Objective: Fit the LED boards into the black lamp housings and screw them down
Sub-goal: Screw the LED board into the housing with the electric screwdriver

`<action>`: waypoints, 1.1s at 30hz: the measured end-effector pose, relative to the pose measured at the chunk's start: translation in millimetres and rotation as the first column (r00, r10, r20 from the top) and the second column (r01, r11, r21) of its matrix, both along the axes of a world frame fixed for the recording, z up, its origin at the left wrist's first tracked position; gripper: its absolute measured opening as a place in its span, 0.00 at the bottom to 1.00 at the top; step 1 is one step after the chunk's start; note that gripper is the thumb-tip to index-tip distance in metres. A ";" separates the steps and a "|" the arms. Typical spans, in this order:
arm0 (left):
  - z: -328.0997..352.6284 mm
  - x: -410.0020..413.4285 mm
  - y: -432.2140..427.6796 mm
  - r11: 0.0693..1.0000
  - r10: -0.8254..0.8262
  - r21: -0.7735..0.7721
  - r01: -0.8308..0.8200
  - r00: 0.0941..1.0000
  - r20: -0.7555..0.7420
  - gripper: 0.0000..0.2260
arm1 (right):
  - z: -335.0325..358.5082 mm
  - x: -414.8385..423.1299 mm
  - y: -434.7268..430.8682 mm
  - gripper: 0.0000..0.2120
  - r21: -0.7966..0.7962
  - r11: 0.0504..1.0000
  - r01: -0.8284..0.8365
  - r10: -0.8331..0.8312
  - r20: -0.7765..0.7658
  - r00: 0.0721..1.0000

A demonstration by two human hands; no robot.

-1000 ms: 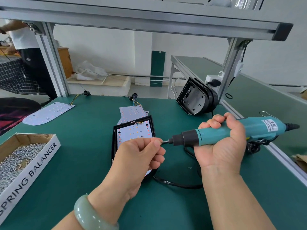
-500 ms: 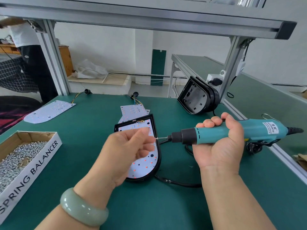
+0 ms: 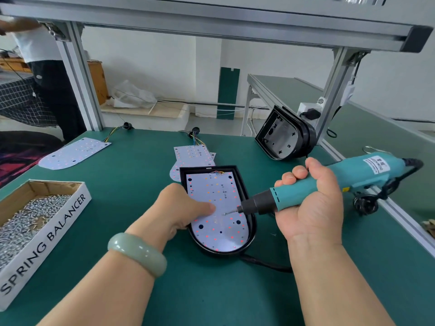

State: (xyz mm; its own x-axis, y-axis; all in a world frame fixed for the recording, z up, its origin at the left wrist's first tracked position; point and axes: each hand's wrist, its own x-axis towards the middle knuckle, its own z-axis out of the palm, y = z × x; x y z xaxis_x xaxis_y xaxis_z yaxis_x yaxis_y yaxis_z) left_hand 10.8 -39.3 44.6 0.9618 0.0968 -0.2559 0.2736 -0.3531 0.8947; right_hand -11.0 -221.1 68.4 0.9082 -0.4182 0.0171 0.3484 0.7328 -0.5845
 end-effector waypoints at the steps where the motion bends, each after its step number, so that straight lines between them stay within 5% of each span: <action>1: -0.8 1.6 -2.0 1.000 -0.023 0.019 0.023 1.000 0.000 0.06 | -0.3 0.6 -0.3 0.07 -0.032 0.999 0.001 -0.001 -0.007 1.000; 8: -2.8 3.3 -7.0 0.993 -0.064 0.105 0.057 0.996 0.058 0.07 | -1.7 1.4 7.1 0.15 -0.197 0.980 0.000 0.006 0.026 1.000; 17: -3.5 3.1 -7.4 0.993 -0.052 0.112 0.043 0.995 0.083 0.08 | -0.8 0.5 19.8 0.04 -0.339 0.941 0.003 0.024 0.074 0.997; 27: -5.2 2.6 -6.9 0.993 -0.037 0.111 0.026 0.995 0.097 0.10 | 2.1 2.9 17.0 0.03 -0.391 0.920 0.037 0.005 0.107 0.994; 33: -5.4 4.1 -10.5 0.984 -0.032 0.179 0.013 0.994 0.107 0.13 | 7.7 4.5 28.3 0.02 -0.517 0.855 -0.031 0.166 0.218 0.962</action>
